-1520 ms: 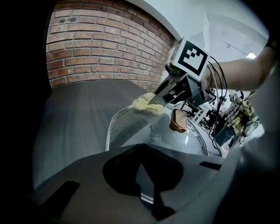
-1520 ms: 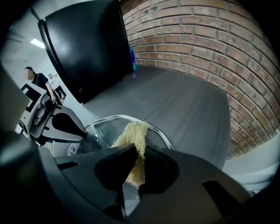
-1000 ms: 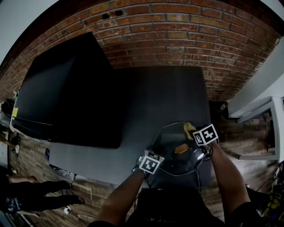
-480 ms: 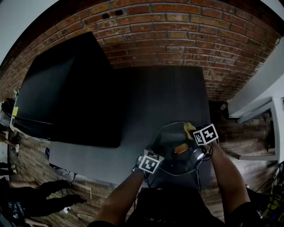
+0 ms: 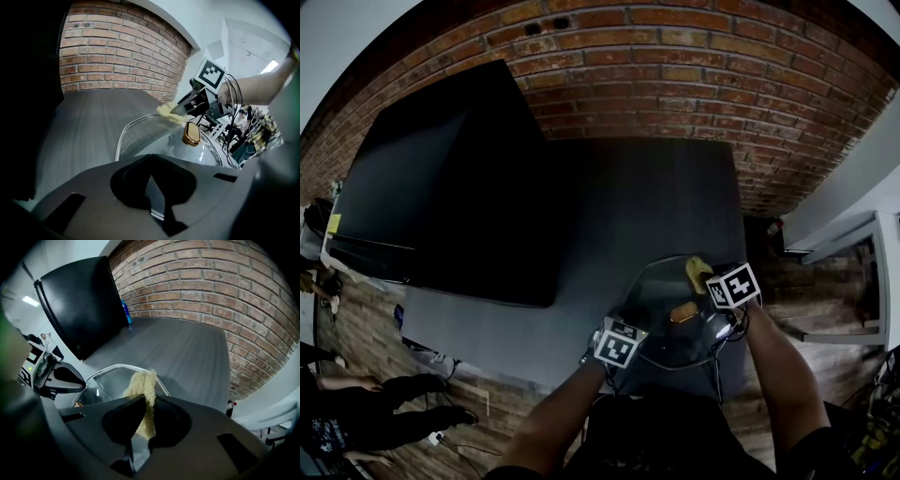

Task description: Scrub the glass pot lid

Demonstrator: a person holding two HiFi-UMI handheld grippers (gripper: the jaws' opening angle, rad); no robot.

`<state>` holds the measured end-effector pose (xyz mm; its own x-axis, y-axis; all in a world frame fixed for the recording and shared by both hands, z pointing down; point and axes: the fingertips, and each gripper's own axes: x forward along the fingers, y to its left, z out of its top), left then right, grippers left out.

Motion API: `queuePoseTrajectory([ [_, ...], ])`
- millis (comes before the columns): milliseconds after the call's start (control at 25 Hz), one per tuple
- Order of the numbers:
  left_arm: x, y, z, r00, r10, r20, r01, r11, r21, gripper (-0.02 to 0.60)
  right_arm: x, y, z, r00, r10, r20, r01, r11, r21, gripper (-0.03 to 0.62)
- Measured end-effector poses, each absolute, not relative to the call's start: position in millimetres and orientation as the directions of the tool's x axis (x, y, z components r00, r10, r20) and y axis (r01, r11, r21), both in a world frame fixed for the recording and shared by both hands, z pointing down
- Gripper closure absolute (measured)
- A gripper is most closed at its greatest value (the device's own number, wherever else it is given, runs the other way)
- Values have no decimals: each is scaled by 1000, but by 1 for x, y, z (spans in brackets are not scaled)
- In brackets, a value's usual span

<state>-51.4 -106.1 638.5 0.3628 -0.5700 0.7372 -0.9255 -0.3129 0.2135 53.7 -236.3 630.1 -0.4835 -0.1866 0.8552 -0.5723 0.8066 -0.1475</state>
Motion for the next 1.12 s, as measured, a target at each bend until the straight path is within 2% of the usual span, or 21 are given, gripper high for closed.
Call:
queuePoseTrajectory([
  [200, -61, -85, 635, 341, -594, 729, -935, -296, 196, 548, 1, -219, 603, -593, -130, 794, -395, 907, -147, 545],
  [360, -76, -73, 644, 307, -596, 742, -949, -253, 189, 548, -47, -191, 592, -619, -30, 785, -196, 974, -118, 545],
  [520, -77, -70, 649, 307, -585, 751, -950, -241, 200, 548, -81, -154, 598, -585, 80, 807, 10, 996, -91, 545],
  [760, -74, -66, 662, 313, -578, 754, -948, -241, 209, 548, -99, -101, 624, -448, 189, 874, 264, 962, -72, 545],
  [920, -76, -66, 658, 307, -571, 761, -949, -242, 200, 548, -102, -84, 640, -379, 206, 902, 337, 939, -73, 545],
  [1120, -74, -63, 663, 317, -560, 765, -946, -239, 218, 548, -109, -87, 648, -352, 200, 915, 314, 945, -85, 543],
])
